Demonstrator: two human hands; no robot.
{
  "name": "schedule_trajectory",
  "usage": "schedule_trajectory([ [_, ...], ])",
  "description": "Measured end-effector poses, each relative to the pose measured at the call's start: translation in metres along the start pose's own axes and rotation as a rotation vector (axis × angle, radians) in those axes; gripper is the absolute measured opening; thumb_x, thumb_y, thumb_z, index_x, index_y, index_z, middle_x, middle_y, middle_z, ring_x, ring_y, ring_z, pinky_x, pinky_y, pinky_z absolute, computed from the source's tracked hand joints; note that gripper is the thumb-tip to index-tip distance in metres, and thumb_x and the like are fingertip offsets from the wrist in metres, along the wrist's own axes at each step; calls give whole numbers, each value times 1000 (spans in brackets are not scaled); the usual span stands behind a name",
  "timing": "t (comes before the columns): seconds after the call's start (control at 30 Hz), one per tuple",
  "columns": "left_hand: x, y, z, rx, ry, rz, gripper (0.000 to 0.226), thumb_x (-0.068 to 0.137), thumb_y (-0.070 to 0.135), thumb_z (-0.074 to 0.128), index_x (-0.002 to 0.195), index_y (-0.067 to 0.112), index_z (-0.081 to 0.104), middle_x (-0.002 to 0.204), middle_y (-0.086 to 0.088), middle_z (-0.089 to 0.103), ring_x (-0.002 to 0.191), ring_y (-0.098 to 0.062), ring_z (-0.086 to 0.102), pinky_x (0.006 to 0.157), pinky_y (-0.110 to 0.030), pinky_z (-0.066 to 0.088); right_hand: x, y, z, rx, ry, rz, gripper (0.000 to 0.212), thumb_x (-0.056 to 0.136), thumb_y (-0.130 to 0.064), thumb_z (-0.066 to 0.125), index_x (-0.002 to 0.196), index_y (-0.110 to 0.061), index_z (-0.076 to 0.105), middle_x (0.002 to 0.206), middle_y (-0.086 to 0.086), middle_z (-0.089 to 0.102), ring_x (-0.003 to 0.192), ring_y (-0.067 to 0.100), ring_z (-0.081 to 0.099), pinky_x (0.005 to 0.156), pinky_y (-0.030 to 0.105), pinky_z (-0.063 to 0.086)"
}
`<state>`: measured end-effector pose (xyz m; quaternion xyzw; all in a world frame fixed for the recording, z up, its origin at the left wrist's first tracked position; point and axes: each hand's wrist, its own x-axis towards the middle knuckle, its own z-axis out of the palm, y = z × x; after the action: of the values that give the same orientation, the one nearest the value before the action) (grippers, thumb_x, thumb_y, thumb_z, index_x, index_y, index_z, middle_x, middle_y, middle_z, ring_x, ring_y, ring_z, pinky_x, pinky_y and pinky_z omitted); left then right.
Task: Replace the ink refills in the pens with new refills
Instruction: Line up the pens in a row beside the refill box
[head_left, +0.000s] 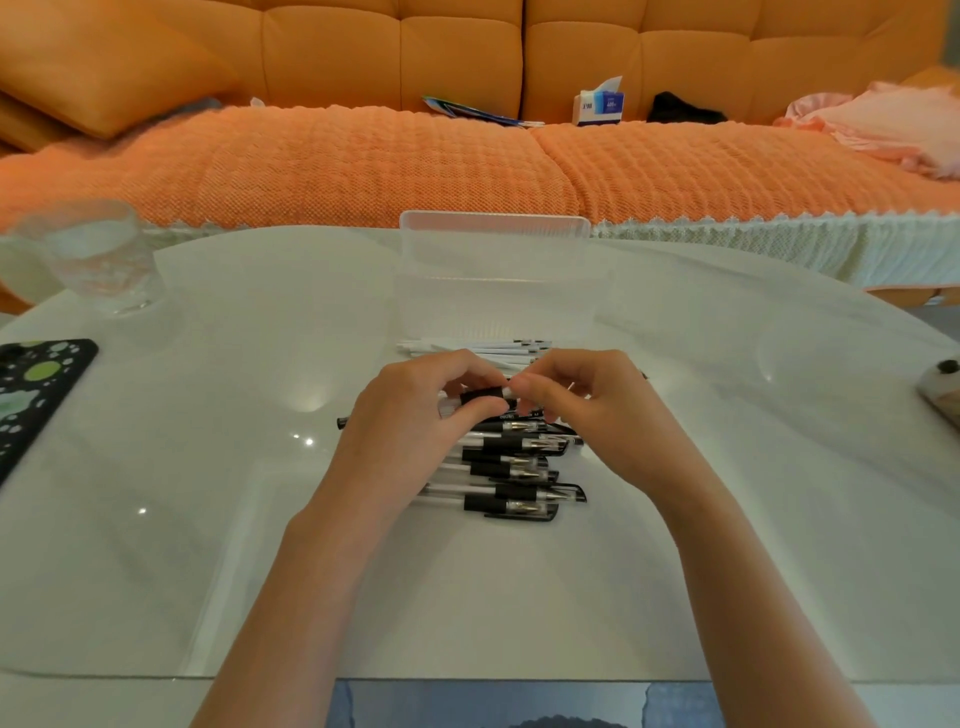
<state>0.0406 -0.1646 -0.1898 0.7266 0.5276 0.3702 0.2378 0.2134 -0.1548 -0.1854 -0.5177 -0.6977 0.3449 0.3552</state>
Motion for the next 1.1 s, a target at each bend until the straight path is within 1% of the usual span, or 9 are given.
schedule_trajectory([
  [0.07,0,0,0,-12,4,-5,16,76,27,75,85,36,65,81,25,63,84,10,56,71,-3,39,0,0,0,-7,-3,17,28,92,-36,54,82,-16,71,57,-17,60,53,2,44,53,10,36],
  [0.13,0,0,0,-23,8,-14,17,74,25,76,84,32,64,81,22,65,83,9,56,69,-1,37,0,0,-2,51,17,11,25,91,-37,55,90,-18,70,60,-20,61,56,1,49,56,10,38],
  [0.23,0,0,0,-36,9,-14,16,74,24,77,85,28,65,80,19,65,81,9,57,69,-1,37,1,1,-5,85,0,-10,13,82,-29,69,90,-20,67,78,-7,67,69,15,59,61,19,44],
  [0.33,0,2,-1,-43,10,-4,17,73,22,78,83,27,65,78,19,64,78,10,56,69,-1,36,0,0,-2,87,-30,6,9,84,-25,67,83,-16,67,75,-1,68,64,9,57,62,20,46],
  [0.47,0,2,-2,-50,10,-2,19,73,20,78,82,28,63,77,19,63,78,11,55,70,0,35,0,1,-1,12,21,28,34,92,-40,50,79,-13,68,61,-8,61,52,2,45,51,11,37],
  [0.63,0,3,-2,-47,2,-2,18,74,19,78,84,26,65,78,19,64,79,12,56,69,-1,36,-1,-1,-2,56,-30,-1,9,85,-30,66,85,-21,68,77,-5,67,62,3,53,57,14,41],
  [0.8,-1,3,-2,-51,-4,-2,17,74,18,78,84,25,66,78,19,64,77,13,55,70,0,36,0,0,0,5,32,38,32,92,-41,51,78,-16,67,60,-14,62,50,-1,48,52,8,36],
  [0.9,0,3,-3,-51,1,-6,17,74,19,78,84,25,65,77,20,63,77,13,55,69,0,36,0,1,-3,72,13,25,21,87,-41,58,91,-23,68,76,-6,69,59,4,54,54,11,38],
  [1.1,0,4,-3,-36,-4,-4,19,75,16,76,85,28,65,79,22,62,78,16,54,70,1,35,0,3,-2,47,1,7,7,86,-27,65,84,-20,67,73,-5,68,61,3,55,60,18,44],
])
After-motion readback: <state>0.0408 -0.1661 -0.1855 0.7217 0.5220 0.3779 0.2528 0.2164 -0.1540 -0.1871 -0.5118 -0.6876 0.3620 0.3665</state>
